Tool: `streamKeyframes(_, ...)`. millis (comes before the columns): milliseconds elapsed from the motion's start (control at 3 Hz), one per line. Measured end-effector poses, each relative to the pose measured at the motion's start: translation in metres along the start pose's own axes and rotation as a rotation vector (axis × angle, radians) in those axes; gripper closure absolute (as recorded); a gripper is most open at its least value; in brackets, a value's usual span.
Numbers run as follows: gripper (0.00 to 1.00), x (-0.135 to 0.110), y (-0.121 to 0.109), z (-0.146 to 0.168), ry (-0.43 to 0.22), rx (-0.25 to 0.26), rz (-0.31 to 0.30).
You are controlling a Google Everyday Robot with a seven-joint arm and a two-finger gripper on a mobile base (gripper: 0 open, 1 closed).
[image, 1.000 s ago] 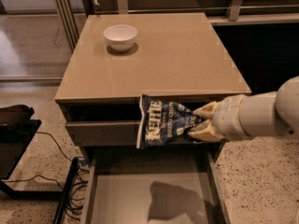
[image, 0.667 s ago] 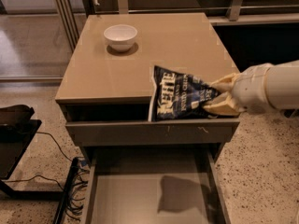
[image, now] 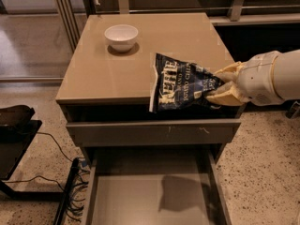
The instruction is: Pick blue chip bag from middle drawer and place on counter
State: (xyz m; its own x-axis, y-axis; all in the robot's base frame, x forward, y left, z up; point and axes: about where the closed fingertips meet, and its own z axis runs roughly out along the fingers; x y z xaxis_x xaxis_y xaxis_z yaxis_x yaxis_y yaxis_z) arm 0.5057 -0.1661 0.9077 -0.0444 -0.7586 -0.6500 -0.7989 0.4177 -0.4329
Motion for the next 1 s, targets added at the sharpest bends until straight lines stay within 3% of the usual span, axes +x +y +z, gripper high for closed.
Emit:
streamKeyframes(333,1.00,-0.007,-0.026,0.011,-0.011,-0.003,-0.042)
streamKeyframes(667,1.00,-0.007,-0.081,0.034,-0.025,0.005,-0.047)
streamKeyframes(1000,1.00,0.000,-0.133,0.055,-0.087,0.022,0.003)
